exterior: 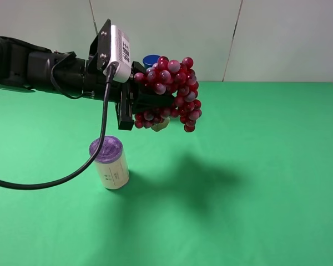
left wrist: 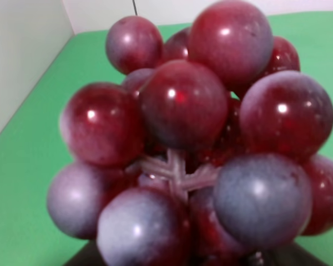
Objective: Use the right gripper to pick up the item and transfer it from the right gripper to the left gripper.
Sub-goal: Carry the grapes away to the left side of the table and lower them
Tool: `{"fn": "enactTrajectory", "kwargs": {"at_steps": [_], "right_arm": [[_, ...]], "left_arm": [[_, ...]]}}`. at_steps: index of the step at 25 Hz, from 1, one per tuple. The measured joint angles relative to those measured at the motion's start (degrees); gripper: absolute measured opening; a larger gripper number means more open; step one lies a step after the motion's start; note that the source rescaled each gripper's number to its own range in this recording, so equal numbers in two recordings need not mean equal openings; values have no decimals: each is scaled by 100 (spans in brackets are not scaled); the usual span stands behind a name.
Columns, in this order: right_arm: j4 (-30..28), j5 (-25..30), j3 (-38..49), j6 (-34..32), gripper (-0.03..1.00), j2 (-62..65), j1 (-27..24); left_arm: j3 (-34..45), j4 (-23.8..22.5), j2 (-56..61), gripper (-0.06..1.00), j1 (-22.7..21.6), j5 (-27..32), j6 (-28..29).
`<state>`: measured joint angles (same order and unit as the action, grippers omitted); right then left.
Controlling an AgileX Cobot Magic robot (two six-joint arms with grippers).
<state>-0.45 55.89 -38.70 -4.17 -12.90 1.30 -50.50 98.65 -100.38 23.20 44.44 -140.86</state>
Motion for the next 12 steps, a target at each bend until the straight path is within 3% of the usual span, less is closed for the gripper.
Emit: {"fn": "enactTrajectory", "kwargs": {"at_steps": [5,12], "right_arm": [[-67,314,194,-7,100,412,0],[-67,345,706,-25,100,822,0]], "left_arm": [[0,0,0,1,0,0,0],[0,0,0,1,0,0,0]]}}
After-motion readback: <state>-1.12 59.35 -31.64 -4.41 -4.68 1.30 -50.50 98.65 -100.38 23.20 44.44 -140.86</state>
